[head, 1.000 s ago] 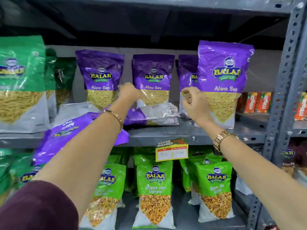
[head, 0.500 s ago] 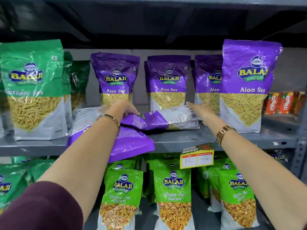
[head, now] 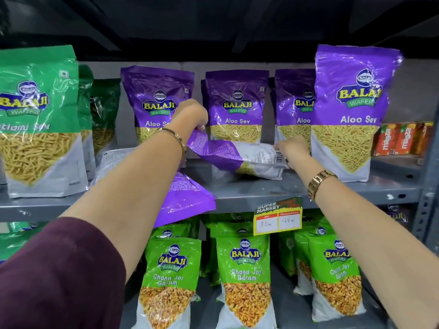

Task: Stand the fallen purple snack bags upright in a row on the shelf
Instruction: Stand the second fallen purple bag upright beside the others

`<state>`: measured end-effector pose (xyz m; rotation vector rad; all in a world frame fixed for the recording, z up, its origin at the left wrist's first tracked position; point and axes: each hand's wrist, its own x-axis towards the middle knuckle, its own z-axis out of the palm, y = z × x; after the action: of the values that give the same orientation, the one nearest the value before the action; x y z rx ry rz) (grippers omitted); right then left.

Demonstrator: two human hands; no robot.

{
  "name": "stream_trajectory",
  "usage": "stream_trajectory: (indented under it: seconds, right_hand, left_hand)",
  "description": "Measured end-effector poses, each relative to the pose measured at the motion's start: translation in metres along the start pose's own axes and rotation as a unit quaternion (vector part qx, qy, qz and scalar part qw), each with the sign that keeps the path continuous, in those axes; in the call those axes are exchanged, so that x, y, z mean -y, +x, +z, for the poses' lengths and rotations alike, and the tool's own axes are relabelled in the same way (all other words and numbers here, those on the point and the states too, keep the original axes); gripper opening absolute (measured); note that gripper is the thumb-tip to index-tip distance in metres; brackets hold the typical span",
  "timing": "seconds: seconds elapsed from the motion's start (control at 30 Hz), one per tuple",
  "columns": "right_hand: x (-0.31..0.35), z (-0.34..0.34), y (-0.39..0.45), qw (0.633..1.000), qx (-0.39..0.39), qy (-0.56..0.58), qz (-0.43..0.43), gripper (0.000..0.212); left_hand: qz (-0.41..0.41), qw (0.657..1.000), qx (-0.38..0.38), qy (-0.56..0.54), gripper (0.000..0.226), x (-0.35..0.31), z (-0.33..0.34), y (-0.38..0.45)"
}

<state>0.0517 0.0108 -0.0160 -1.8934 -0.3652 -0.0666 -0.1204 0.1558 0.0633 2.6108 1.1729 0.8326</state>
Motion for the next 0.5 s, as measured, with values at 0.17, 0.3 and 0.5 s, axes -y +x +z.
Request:
stream_trajectory:
  seconds: [0.17, 0.3, 0.5]
  right_hand:
    - [-0.006, -0.002, -0.002, 0.990, 0.016, 0.133, 0.036, 0.060]
    - [-0.008, -0.004, -0.016, 0.955, 0.129, 0.245, 0.104, 0.022]
    - [-0.011, 0.004, -0.040, 0.902, 0.255, 0.329, 0.112, 0.002]
  left_hand:
    - [0.001, 0.997, -0.068, -0.026, 0.042, -0.016, -0.016, 0.012]
    - [0.049, 0.988, -0.142, -0.048, 0.037, -0.033, -0.030, 0.024]
    - [0.149, 0.969, -0.199, 0.000, 0.044, -0.070, -0.053, 0.028]
